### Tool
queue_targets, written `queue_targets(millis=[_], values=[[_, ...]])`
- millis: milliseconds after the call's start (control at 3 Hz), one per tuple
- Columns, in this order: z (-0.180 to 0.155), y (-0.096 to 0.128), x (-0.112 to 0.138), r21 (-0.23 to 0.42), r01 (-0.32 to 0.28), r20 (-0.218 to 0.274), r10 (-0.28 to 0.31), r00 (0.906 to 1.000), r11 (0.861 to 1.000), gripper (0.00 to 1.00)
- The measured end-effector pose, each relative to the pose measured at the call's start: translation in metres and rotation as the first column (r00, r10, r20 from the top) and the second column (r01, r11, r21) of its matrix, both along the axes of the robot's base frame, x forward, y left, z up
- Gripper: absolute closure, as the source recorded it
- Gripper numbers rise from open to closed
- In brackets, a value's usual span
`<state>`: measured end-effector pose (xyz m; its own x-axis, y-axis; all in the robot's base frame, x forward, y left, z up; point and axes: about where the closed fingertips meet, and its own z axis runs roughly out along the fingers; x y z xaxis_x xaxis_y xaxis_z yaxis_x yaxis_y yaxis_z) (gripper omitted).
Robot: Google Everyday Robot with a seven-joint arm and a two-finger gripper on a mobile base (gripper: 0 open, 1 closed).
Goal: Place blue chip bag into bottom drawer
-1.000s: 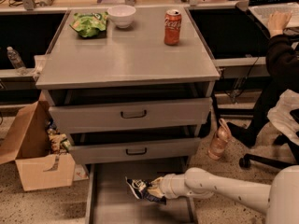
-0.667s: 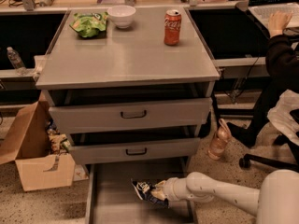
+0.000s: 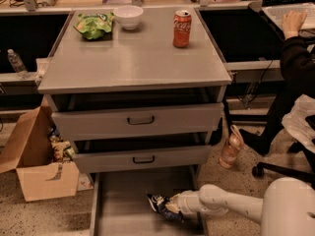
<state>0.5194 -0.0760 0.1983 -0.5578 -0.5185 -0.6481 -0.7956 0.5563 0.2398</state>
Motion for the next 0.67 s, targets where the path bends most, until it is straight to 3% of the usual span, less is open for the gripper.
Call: queue_targets(millis=[667], values=[[0.0, 0.0, 0.0, 0.0, 0.0, 0.0, 0.0, 1.0, 1.0, 0.51]])
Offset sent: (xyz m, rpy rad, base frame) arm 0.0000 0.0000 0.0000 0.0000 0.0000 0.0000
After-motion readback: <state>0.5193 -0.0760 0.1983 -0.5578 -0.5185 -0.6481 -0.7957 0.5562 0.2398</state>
